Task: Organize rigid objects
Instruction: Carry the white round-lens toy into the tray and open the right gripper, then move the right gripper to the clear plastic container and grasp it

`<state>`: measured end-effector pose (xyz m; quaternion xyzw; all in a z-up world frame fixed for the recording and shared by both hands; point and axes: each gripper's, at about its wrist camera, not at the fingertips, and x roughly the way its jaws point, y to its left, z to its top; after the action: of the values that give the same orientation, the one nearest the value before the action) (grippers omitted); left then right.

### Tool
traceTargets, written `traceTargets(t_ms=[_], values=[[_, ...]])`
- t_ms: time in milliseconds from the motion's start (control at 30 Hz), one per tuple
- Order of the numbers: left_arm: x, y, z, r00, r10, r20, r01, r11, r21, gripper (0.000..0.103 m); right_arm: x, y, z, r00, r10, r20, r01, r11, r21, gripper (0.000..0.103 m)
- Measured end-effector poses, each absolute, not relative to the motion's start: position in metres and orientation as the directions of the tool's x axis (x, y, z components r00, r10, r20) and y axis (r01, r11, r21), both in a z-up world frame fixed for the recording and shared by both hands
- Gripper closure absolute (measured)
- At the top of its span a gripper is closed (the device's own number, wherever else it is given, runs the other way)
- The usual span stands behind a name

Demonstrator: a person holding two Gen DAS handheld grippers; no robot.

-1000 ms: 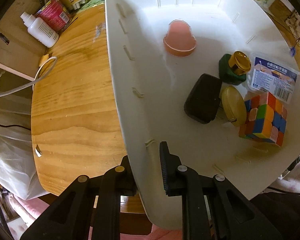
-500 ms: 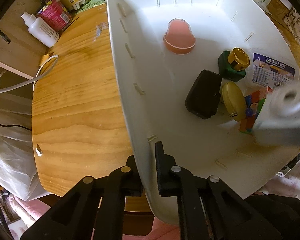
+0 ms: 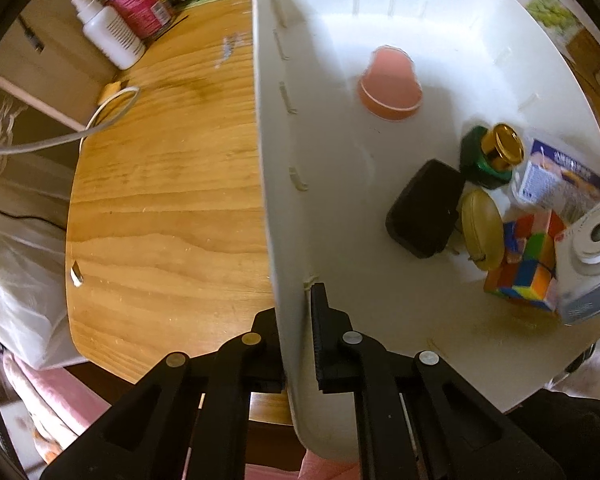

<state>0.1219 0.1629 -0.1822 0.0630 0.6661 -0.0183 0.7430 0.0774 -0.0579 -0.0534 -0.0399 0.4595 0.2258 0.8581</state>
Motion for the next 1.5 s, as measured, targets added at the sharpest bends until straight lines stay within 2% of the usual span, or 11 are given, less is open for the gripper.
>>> traceTargets(t_ms=[267,400,767,1133,1300,1500], values=[[0.126,0.172,-0.183,0.098,0.063,-0.993,-0.012,0.998,0.063,0.091,0.115,-0.146,-0.045,0.565,0.273,-0.778,-0.3,0.947,0.115,0.037],[0.127,0.174,-0.185,0.095,0.091,-0.991,-0.062,0.994,0.085,0.088,0.13,-0.182,-0.051,0.593,0.221,-0.774,-0.255,0.964,0.08,0.029],[0.123,0.165,-0.186,0.088,0.147,-0.985,-0.148,0.98,0.133,0.083,0.172,-0.274,-0.119,0.574,0.082,-0.815,-0.117,0.993,0.017,0.029],[0.124,0.163,-0.188,0.078,0.177,-0.981,-0.192,0.968,0.16,0.08,0.198,-0.311,-0.19,0.474,0.061,-0.878,-0.049,0.998,0.043,0.029],[0.125,0.163,-0.189,0.072,0.185,-0.98,-0.199,0.966,0.168,0.079,0.204,-0.311,-0.204,0.463,0.057,-0.885,-0.051,0.998,0.038,0.035],[0.125,0.161,-0.188,0.074,0.188,-0.979,-0.2,0.965,0.17,0.079,0.211,-0.308,-0.211,0.457,0.056,-0.888,-0.05,0.998,0.037,0.047]])
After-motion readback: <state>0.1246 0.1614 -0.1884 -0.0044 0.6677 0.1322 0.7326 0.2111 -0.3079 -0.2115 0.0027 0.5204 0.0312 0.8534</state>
